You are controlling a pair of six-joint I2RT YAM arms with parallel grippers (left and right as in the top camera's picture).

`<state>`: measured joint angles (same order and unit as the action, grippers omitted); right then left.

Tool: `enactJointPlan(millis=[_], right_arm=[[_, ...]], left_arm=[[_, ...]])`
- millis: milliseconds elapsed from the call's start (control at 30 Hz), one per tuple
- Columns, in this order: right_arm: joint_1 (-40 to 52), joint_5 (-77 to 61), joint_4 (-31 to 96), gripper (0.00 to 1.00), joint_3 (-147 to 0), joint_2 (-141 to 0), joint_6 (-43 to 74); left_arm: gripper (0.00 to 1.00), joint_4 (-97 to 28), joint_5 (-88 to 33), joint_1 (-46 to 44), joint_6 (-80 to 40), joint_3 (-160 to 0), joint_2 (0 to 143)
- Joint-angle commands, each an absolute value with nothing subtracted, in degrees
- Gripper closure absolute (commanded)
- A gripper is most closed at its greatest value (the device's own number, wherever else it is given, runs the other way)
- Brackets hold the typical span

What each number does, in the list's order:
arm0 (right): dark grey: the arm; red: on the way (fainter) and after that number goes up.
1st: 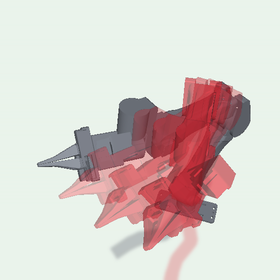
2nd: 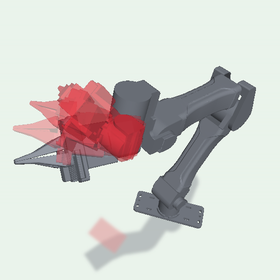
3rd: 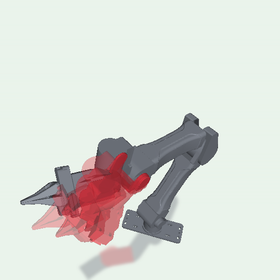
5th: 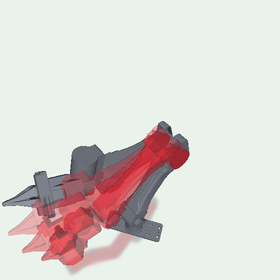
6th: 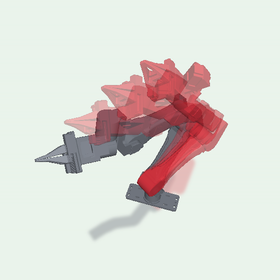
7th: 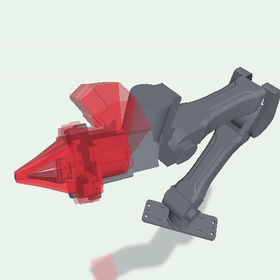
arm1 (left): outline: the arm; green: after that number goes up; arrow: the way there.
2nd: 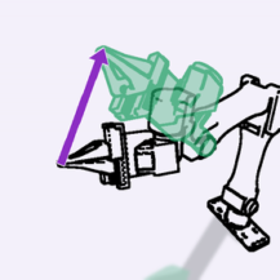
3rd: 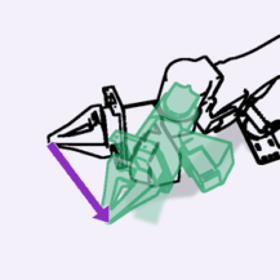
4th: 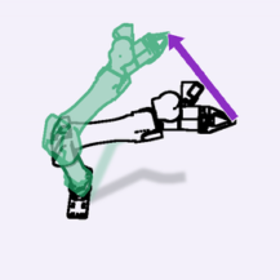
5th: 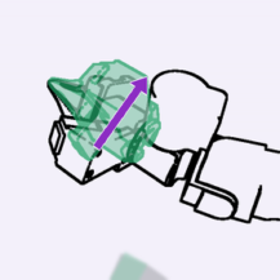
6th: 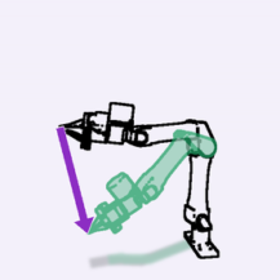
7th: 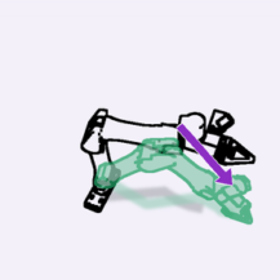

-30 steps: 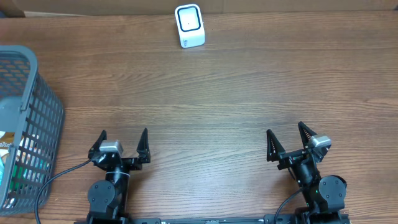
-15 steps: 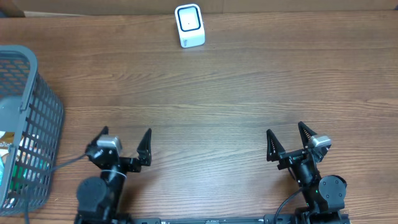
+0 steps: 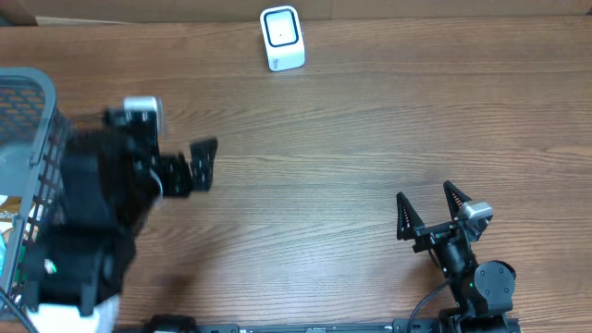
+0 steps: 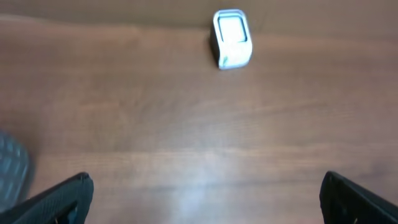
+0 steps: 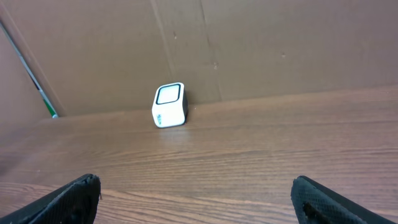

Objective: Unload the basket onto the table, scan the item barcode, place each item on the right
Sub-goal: 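Reach the left gripper into the basket and grasp the green-lidded jar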

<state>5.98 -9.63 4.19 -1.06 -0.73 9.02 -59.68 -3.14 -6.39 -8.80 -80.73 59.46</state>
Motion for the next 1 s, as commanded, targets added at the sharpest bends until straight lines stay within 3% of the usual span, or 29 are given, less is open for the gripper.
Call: enactJointPlan(millis=[0, 233, 333, 733, 967], right_arm=[[5.61, -9.06, 3.97, 0.00, -0.45, -0.16, 9.17], [5.61, -9.06, 3.97, 0.00, -0.45, -0.16, 9.17], [5.61, -9.06, 3.97, 0.00, -0.45, -0.16, 9.17], [5.61, -9.06, 3.97, 0.00, -0.45, -0.16, 9.17], [5.61, -9.06, 3.97, 0.00, -0.45, -0.16, 9.17]], left_arm=[[0.00, -67.79, -5.91, -6.72, -8.73, -94.94, 68.16], [0.00, -71.09, -7.03, -6.07, -8.01, -102.50, 75.66], [0.02, -72.10, -4.95, -2.68, -13.58, -104.47, 75.48], [0.06, -82.74, -3.64, 40.82, -31.40, -107.74, 77.01], [0.10, -81.82, -1.87, 50.17, -32.93, -98.78, 81.01]])
